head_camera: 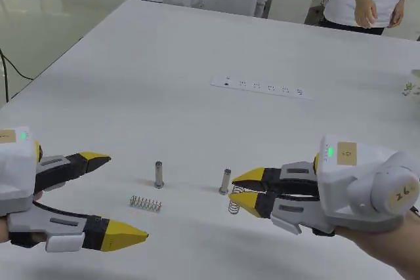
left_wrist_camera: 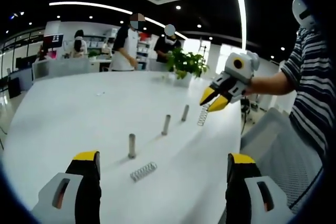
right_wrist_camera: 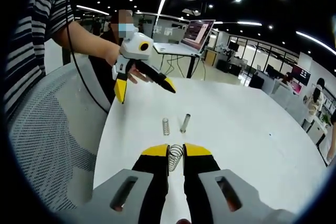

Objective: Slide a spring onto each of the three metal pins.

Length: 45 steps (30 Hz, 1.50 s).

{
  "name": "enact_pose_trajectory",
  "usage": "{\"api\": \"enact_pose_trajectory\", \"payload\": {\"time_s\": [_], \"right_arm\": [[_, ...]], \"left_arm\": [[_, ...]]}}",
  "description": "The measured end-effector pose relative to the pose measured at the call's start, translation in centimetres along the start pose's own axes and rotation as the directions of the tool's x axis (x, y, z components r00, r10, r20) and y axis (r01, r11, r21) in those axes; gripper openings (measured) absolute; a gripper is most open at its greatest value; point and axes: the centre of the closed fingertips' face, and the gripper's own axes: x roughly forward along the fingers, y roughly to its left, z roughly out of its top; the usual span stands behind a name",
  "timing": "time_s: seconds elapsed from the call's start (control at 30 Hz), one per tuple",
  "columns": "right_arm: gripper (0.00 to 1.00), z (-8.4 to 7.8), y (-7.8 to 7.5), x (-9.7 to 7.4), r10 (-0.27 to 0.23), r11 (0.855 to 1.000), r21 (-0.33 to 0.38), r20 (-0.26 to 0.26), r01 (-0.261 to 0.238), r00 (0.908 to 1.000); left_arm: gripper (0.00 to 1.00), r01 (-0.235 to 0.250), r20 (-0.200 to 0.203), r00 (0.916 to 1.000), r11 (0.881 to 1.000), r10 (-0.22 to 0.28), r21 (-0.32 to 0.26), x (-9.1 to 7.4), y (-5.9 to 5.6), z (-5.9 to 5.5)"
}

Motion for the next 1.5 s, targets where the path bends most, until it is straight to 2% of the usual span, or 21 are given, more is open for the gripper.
{"api": "enact_pose_trajectory", "payload": {"time_s": [0.17,0.47,1.13,1.5], "right_arm": [[0.07,-0.1,-0.1,0.1,-0.001,1.000,-0.007,-0.006,0.001,1.0000],[0.07,0.2,-1.2,0.4,-0.013,1.000,-0.016,-0.008,0.013,0.9999],[0.07,1.3,-5.9,1.2,-0.098,0.995,-0.019,0.006,0.098,0.9952],[0.07,1.0,-7.2,1.9,-0.116,0.993,0.005,0.001,0.116,0.9933]], "left_arm": [[0.98,-0.004,-0.002,1.0000,1.000,0.004,-0.001,-0.2,0.1,-0.1],[0.98,-0.013,0.002,0.9999,1.000,0.013,-0.006,-0.4,0.3,-0.1],[0.98,-0.008,0.005,1.0000,1.000,0.008,-0.009,-0.5,0.2,-0.2],[0.98,-0.014,0.007,0.9999,1.000,0.014,-0.007,-0.4,0.4,0.1]]}}
